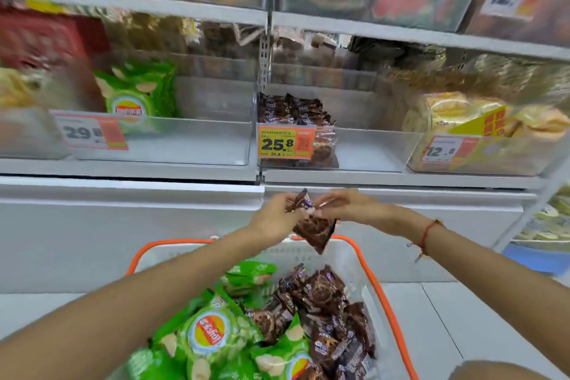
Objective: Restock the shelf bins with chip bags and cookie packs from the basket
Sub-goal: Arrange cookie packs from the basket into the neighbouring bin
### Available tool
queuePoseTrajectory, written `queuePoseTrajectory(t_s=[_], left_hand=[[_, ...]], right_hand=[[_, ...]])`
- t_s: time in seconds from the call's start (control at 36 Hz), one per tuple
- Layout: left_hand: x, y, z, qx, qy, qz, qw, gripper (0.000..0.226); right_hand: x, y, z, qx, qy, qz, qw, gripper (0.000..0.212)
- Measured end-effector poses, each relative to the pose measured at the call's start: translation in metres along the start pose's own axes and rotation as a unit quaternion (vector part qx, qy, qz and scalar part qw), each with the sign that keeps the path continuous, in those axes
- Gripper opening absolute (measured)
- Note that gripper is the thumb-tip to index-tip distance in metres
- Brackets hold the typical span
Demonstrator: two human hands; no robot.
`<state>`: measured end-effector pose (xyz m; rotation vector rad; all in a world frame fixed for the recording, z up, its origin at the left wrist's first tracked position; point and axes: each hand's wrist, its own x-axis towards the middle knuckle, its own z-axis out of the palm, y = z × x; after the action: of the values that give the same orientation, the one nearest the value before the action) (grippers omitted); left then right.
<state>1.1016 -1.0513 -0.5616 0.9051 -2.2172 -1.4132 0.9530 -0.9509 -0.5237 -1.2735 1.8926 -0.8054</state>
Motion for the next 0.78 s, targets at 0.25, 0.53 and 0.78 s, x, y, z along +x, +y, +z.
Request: queuePoseTrajectory(t_s=[0.25,0.53,0.78], left_hand=[[0.018,0.076,-0.036,-0.143,0.079,0.048,0.985,0.012],[0.051,0.101,-0.098,0.065,0.213,0.118,0.968,0.036],[0.095,0.061,-0.109,0.153,0.295,0.043,0.942,0.049]], right_hand=[[-0.004,-0.059,-0.034,-0.02,0.147,-0.117,0.982,0.03],[0.004,-0.088,-0.083,0.0,0.193,-0.069,0.979,0.024],[0.058,-0.088,-0.126,0.0,0.224,-0.038,0.974,0.022]])
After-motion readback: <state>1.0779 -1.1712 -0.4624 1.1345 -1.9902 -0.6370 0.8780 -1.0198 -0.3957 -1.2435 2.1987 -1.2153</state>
